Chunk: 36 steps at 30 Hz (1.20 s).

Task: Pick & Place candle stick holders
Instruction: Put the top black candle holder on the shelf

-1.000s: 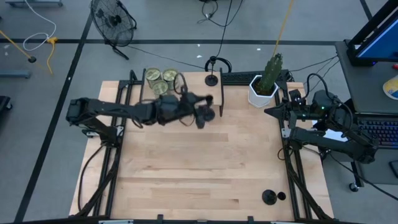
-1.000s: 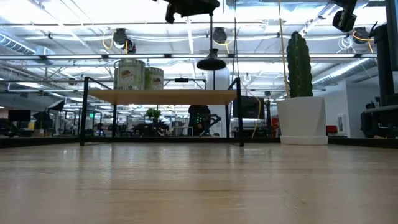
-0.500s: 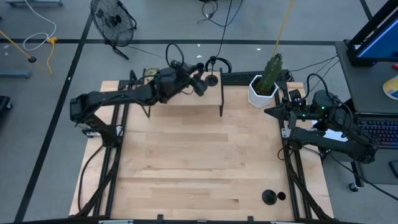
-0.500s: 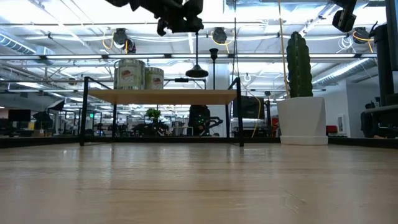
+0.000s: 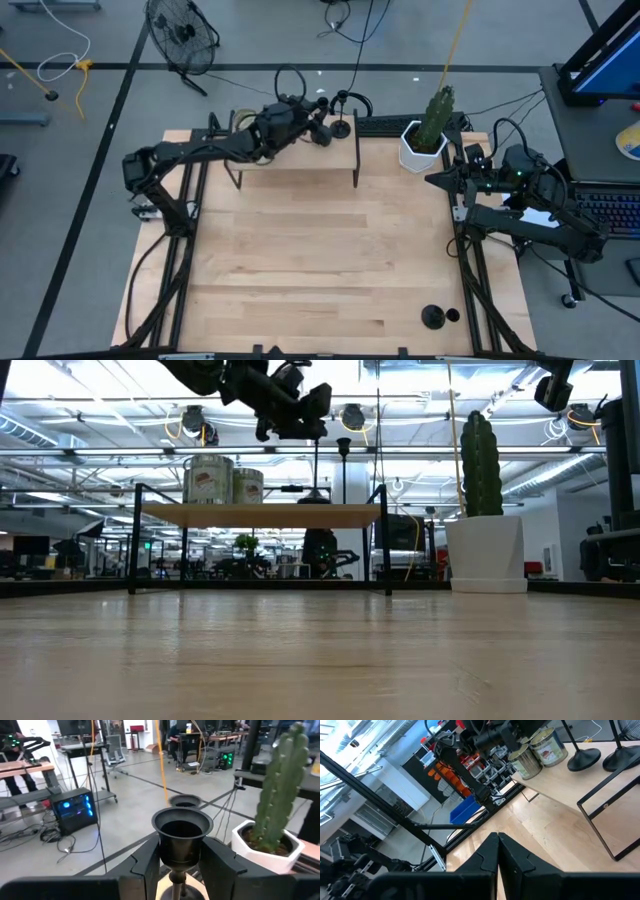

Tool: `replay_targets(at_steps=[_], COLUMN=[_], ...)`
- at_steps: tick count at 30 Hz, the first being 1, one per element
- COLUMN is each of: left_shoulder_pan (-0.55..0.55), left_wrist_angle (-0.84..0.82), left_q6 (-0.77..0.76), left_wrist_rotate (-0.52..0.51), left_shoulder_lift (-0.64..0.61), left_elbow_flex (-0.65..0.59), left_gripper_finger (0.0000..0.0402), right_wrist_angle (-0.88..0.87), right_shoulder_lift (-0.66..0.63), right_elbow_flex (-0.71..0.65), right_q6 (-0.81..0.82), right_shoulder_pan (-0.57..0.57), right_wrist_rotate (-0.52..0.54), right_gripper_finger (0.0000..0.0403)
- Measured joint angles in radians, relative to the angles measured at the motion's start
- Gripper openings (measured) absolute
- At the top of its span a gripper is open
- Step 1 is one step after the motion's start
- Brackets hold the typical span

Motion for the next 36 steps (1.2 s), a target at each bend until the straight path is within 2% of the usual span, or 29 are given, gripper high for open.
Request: replay_targets(at_steps=[13, 29, 32, 36], left_shoulder_pan=[0.072, 0.072, 0.071, 0.073], left_wrist_angle=[-0.008, -0.015, -0.027, -0.028], left_q6=[-0.010, -0.037, -0.038, -0.049], left_wrist_rotate=[0.006, 0.011, 0.012, 0.012], left_shoulder_lift=[0.003, 0.043, 0.044, 0.046], left_elbow_flex=[0.000, 0.002, 0.000, -0.001], left_gripper_finger=[0.0124, 0.0125, 0.0136, 0.0170], right_wrist_angle=[0.000, 0.000, 0.000, 0.000], right_shoulder_lift=[0.000, 0.000, 0.000, 0.000], right_elbow_flex=[0.000, 0.000, 0.000, 0.000], right_q6=[0.005, 0.005, 0.005, 0.008], right_shoulder_pan=[0.000, 0.000, 0.000, 0.000], right_wrist_rotate=[0.000, 0.000, 0.000, 0.000], right_gripper_finger=[0.0000, 0.0000, 0.0000, 0.0000])
